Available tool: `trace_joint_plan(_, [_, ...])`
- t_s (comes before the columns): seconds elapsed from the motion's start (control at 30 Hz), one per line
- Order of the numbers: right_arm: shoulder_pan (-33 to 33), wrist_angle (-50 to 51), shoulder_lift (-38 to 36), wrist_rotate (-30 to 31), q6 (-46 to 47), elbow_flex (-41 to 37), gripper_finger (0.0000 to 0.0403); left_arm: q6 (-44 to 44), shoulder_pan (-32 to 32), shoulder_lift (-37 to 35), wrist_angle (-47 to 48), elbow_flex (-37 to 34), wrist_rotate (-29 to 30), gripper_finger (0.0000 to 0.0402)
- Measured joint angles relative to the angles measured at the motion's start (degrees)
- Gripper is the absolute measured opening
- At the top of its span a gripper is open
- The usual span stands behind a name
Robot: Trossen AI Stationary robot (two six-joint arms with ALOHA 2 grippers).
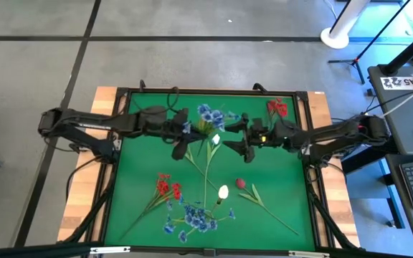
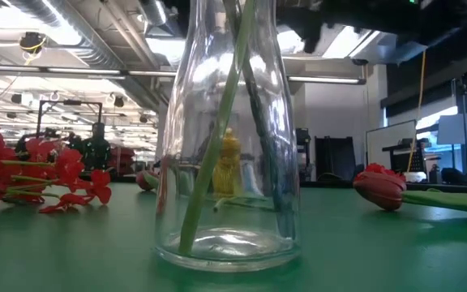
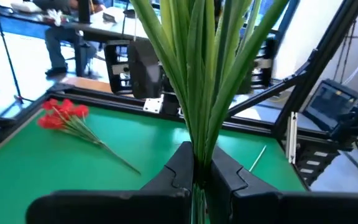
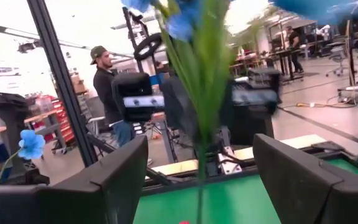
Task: Sort flowers into vase by color
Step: Put the blue flowers into the transparent vase
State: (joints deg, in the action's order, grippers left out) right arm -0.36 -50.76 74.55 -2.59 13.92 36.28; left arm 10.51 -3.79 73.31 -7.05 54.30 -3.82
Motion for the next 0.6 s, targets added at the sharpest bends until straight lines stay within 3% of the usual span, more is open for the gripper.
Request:
trace_joint_plan(0.23, [-0.09,0.31,6.53,0.0,-1.23,7.36,0.0288,1.39,-0.76,2.27,-2.58,-0.02,-4.91,0.001])
trace_joint_plan(0.47, [-0.07,4.78,9.08,-0.02,-1.96,12.02,0.0287,1.48,0.67,2.26,-2.49,-0.02,-5.44,0.001])
trace_joint_plan(0.6, [-0.07,4.79,9.08,-0.02,-2.25,12.21,0.0256,1.46,0.87,2.26,-2.48,-0.02,-5.44,0.001])
